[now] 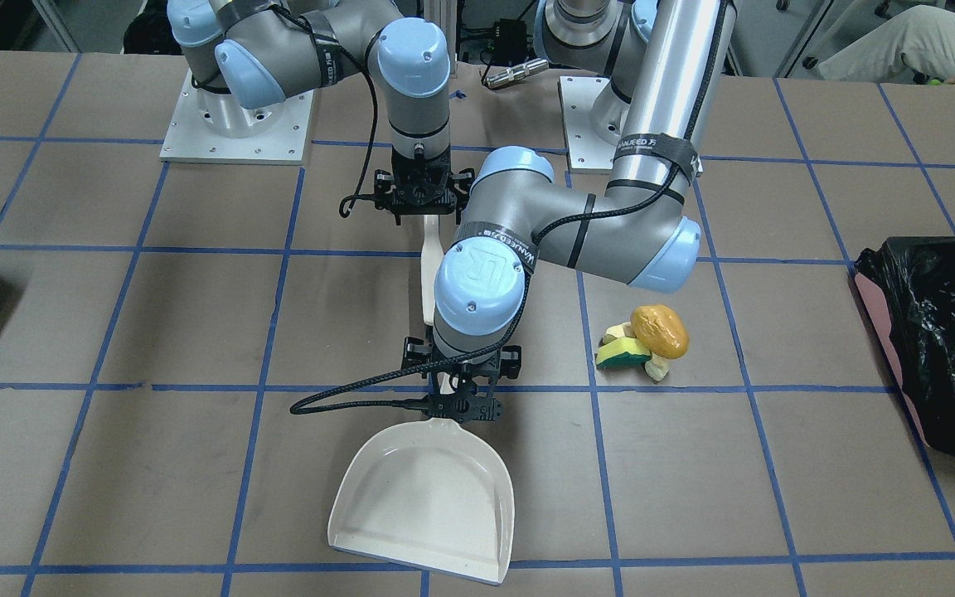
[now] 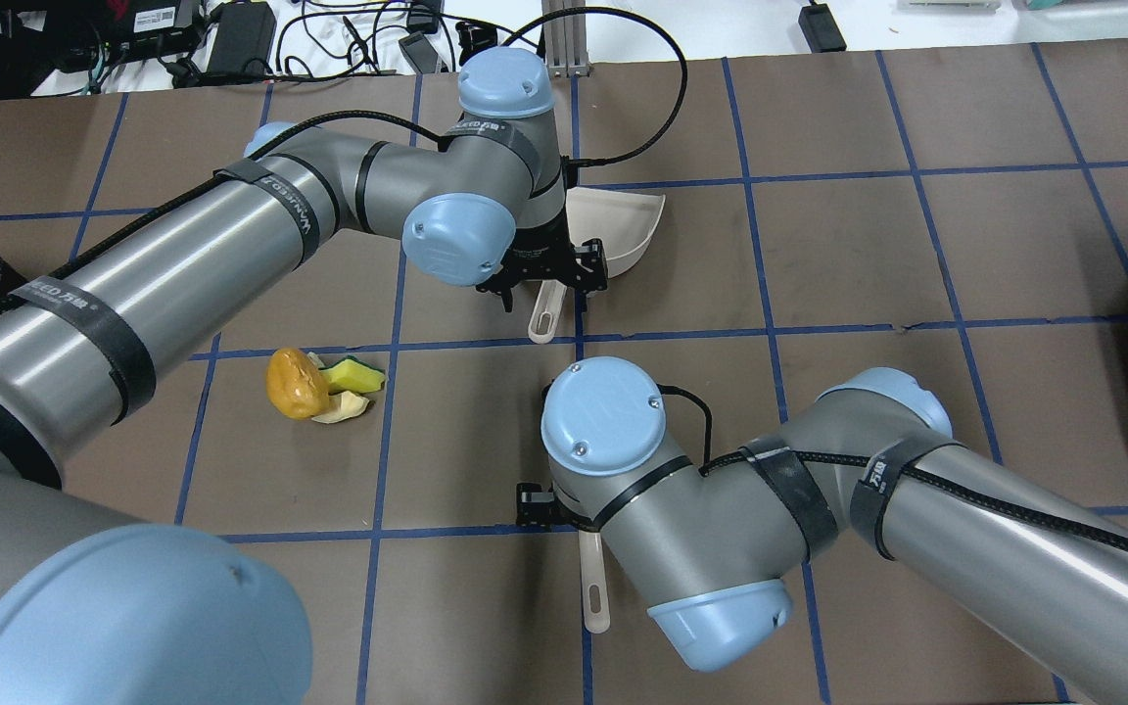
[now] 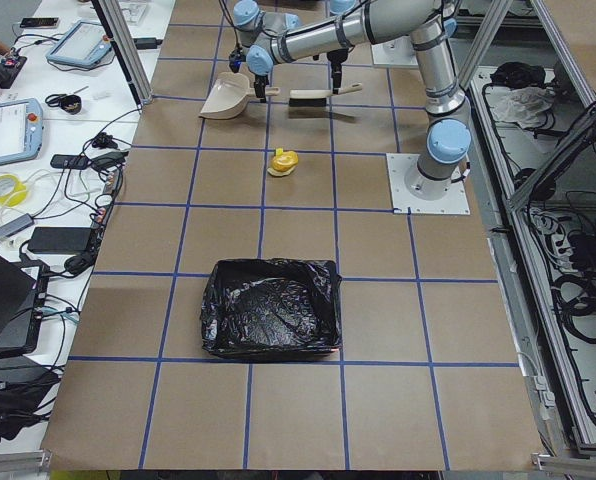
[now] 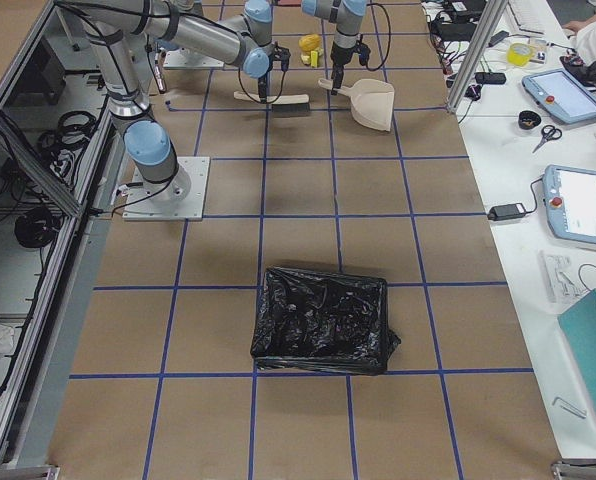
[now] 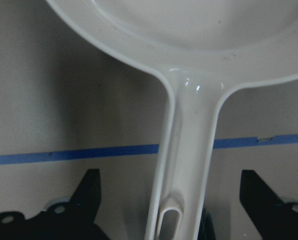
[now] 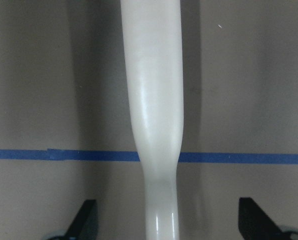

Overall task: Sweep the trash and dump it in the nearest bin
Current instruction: 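Lift the dustpan with the left gripper while the right gripper lifts the brush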

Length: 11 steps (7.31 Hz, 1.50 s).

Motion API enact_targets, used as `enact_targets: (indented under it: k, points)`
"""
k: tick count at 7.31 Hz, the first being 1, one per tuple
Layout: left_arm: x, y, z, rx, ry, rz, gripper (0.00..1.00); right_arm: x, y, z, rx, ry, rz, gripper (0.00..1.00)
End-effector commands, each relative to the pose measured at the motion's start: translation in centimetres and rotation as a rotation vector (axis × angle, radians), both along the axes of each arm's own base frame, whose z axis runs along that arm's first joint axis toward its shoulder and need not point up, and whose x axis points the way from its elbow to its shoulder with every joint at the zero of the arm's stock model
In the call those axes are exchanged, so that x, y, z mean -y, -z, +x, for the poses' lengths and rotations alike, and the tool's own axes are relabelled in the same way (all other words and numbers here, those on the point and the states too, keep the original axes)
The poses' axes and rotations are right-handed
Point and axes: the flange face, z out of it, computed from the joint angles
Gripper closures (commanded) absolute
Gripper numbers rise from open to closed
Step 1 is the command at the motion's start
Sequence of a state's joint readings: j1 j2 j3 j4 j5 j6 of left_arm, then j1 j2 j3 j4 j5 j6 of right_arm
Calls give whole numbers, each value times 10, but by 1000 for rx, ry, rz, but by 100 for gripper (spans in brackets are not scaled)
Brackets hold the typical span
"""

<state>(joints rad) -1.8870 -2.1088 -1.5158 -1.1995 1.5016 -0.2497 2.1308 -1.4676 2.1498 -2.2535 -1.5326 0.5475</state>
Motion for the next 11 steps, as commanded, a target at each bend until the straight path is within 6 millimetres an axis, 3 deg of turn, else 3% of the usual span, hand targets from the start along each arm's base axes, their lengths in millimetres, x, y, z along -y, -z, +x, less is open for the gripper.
enact_targets:
  k: [1, 3, 5, 6, 8, 9, 10, 11]
  points:
    - [-17, 1, 0, 8, 8, 12, 33, -12, 11, -5, -24, -1, 20, 0]
    - [-15, 7, -1, 11, 5, 16, 44, -17, 17, -8, -47, 21, 21, 0]
    - [-14, 7, -1, 9, 3, 9, 58, -29, 18, 2, -50, 6, 19, 0]
    - [-14, 3, -1, 6, 8, 3, 70, -32, 18, 5, -47, 4, 19, 0]
    - [-13, 0, -1, 4, 24, -4, 85, -40, 20, 9, -54, -19, 23, 0]
    - [-12, -10, -1, -8, 74, -22, 92, -41, 20, 10, -53, -22, 22, 4]
    - [-13, -7, 2, 13, 80, -21, 92, -41, 20, 11, -51, -22, 23, 12]
    - [-14, -4, 2, 15, 74, -16, 85, -41, 20, 10, -52, -20, 20, 27]
